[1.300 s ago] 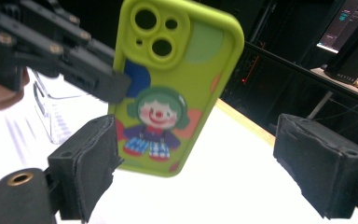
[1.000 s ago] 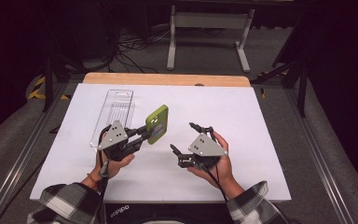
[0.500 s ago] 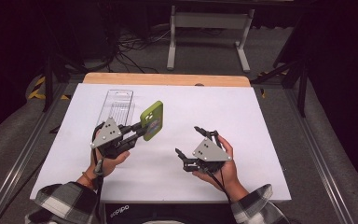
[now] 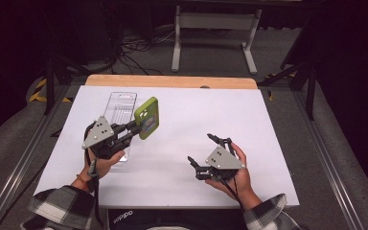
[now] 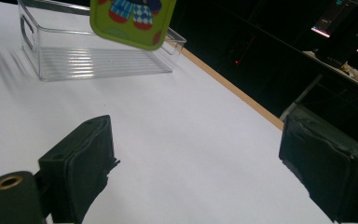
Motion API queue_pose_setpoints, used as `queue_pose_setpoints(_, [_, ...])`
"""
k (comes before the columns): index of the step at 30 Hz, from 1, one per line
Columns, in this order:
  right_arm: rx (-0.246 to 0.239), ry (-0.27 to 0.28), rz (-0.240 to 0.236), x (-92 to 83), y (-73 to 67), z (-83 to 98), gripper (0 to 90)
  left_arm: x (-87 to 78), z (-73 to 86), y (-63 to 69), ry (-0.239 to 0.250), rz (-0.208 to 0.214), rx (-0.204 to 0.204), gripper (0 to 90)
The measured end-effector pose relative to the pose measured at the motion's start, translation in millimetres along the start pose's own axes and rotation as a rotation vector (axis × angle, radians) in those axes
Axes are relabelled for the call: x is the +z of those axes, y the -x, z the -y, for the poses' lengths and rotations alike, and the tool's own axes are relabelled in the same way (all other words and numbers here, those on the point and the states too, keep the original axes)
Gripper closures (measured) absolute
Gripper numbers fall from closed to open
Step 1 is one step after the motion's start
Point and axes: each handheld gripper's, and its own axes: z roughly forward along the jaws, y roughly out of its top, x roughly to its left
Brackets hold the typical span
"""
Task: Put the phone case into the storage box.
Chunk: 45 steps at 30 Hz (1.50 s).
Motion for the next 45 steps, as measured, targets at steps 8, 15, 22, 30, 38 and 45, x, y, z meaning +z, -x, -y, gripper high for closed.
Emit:
queue_pose_setpoints(8, [0.005, -0.022, 0.008, -4.2, 3.2, 8.4, 10.7, -8.8, -0.8, -11.9, 0.002, -0.017, -0.004, 77.7])
queue_pose_setpoints(15, [0.013, -0.026, 0.009, -5.0, 5.3, 11.6, 10.7, -14.8, 0.4, -20.6, -0.003, -0.023, -0.008, 77.7])
queue_pose_setpoints(22, [0.017, -0.028, 0.006, -4.4, 6.2, 12.5, 10.8, -21.7, 3.3, -30.8, -0.015, -0.048, -0.006, 77.7])
queue_pose_setpoints(30, [0.015, -0.034, 0.003, -2.9, 6.9, 13.4, 10.8, -30.8, 7.3, -47.1, -0.014, -0.076, -0.022, 77.7])
queue_pose_setpoints(38, [0.011, -0.04, -0.002, -1.3, 6.2, 14.2, 10.9, -31.9, 17.2, -63.1, -0.06, -0.093, -0.02, 77.7])
queue_pose_setpoints(45, [-0.001, -0.059, -0.005, 2.1, 4.3, 15.2, 11.0, -26.3, 29.2, -74.9, -0.091, -0.088, -0.025, 77.6])
